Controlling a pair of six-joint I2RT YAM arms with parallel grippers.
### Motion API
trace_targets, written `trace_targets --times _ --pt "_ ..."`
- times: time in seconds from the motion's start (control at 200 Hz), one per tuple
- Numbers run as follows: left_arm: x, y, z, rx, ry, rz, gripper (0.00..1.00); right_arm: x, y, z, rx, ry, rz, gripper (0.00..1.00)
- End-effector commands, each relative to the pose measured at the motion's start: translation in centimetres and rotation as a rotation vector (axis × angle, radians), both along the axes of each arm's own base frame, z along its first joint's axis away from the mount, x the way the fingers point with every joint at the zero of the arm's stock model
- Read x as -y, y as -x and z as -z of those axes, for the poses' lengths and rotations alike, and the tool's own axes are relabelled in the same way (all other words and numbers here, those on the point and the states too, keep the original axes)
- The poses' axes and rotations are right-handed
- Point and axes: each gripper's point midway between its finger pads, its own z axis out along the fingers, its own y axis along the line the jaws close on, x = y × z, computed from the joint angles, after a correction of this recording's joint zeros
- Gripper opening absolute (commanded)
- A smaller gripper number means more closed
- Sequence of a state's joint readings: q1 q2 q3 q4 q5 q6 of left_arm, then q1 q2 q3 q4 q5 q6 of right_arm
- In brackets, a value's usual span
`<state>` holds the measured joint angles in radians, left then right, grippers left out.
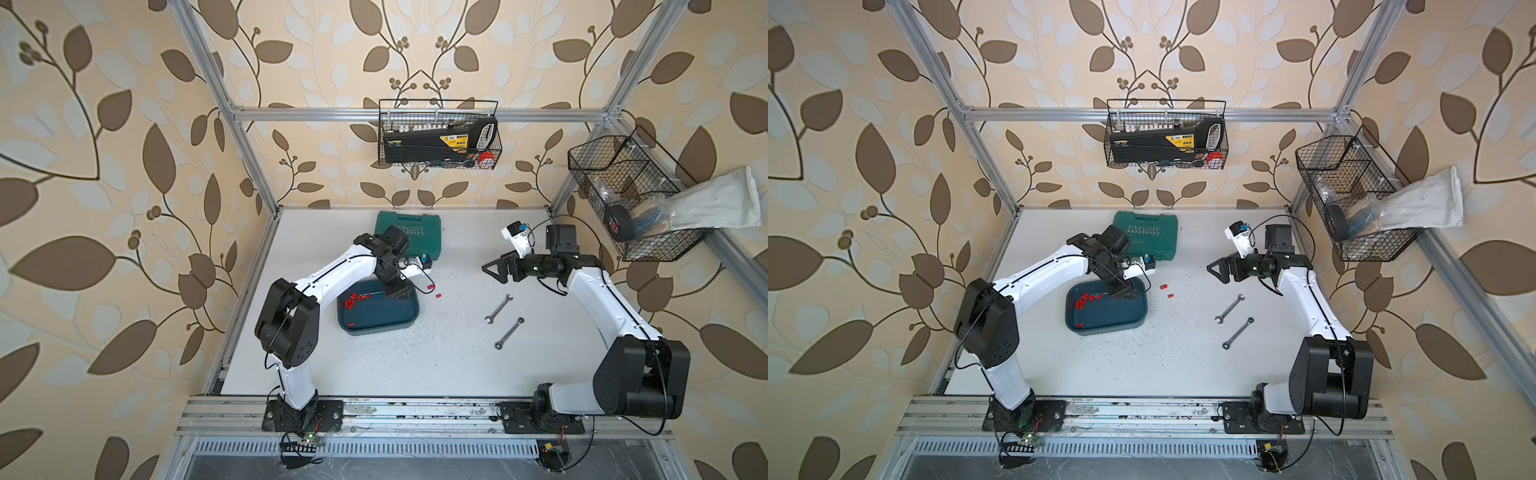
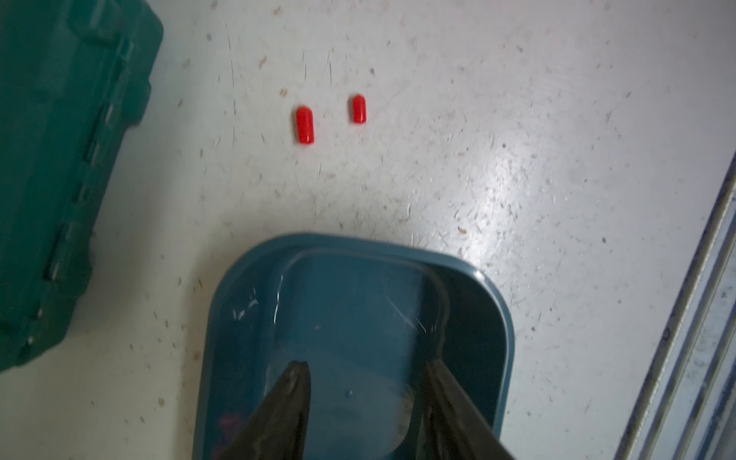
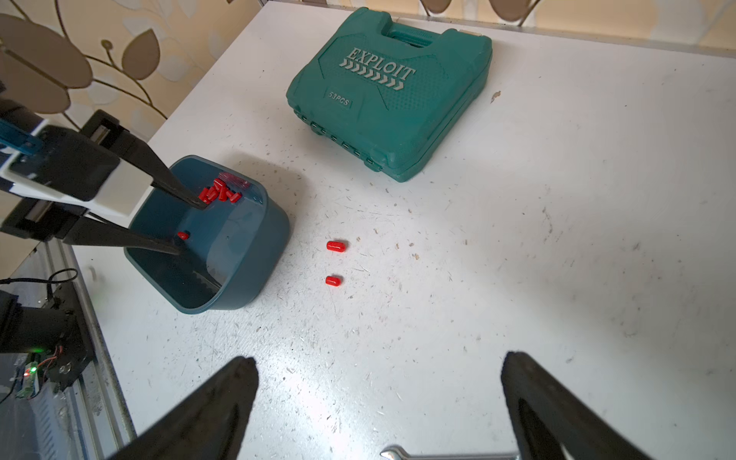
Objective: Take the screw protection sleeves out of the storage box
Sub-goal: Place the screw protection sleeve at the center of the board, then pick up the screw protection sleeve from the storage box.
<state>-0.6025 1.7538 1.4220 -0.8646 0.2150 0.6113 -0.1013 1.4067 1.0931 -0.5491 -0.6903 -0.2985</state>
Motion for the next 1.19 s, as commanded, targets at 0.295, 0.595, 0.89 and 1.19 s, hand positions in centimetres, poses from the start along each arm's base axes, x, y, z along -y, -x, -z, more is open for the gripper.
trace_targets --times 0.295,0.595,0.89,1.19 --pt "-9.0 -1.8 5.1 0.056 -0.139 -0.273 0.46 -1.0 0.4 0.8 -0.034 -0.035 -0.026 0.99" --pt "-8.8 -3.9 6.6 0.097 -0.148 -0.317 0.38 -1.2 0.3 1.0 -0.038 -0.033 -0.031 0.99" --pt "-8.6 -4.5 7.4 0.088 -0.156 -0.325 0.35 -1.1 0.5 0.5 -0.025 -0.029 -0.03 0.99" --pt "-8.5 -4.9 8.4 0.096 -0.163 -0.325 0.35 -1.2 0.5 0.5 -0.023 -0.031 -0.033 0.99"
